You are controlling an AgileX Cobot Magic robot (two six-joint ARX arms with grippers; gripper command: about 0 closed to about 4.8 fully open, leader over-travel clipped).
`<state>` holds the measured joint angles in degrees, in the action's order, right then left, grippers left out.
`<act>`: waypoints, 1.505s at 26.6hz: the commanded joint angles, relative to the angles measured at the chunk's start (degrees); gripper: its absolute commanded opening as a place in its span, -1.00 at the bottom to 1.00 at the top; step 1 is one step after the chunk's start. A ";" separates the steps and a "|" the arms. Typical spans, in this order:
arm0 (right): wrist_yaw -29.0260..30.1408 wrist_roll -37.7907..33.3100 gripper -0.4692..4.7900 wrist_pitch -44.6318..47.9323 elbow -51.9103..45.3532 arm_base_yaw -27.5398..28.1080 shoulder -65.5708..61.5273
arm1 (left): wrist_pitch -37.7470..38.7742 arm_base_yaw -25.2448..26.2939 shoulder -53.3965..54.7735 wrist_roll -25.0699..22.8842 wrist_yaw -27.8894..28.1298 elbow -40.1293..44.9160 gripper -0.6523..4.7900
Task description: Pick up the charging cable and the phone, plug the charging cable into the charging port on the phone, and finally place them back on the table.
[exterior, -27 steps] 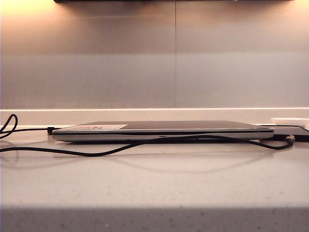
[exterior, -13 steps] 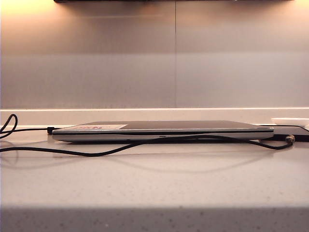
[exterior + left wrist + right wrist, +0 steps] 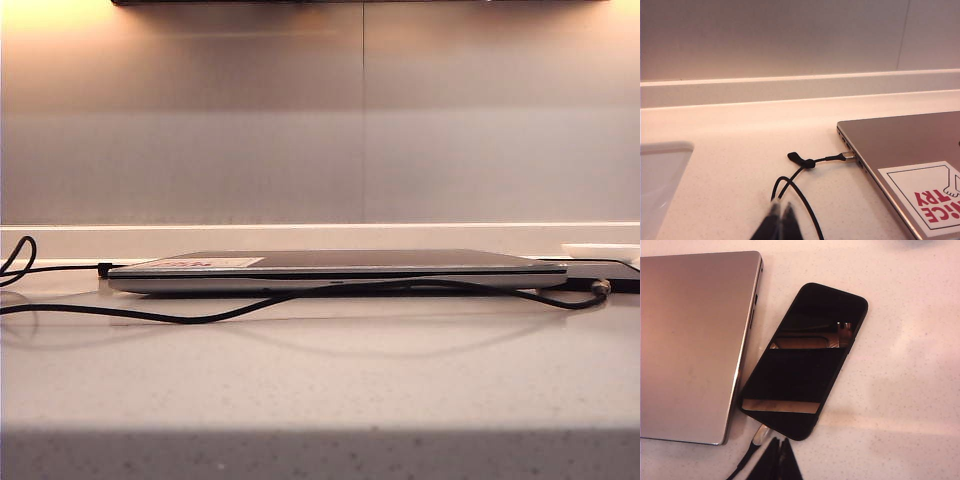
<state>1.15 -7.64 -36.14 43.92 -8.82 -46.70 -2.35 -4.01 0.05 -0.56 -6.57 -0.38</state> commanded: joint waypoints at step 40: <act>-5.70 4.81 -0.82 40.13 -42.73 12.22 45.97 | -0.72 -0.07 0.07 -0.28 -0.11 -0.13 -0.78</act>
<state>-5.89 -2.96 3.33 1.30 3.16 -1.23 -2.35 -4.01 0.05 -0.58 -6.57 -0.38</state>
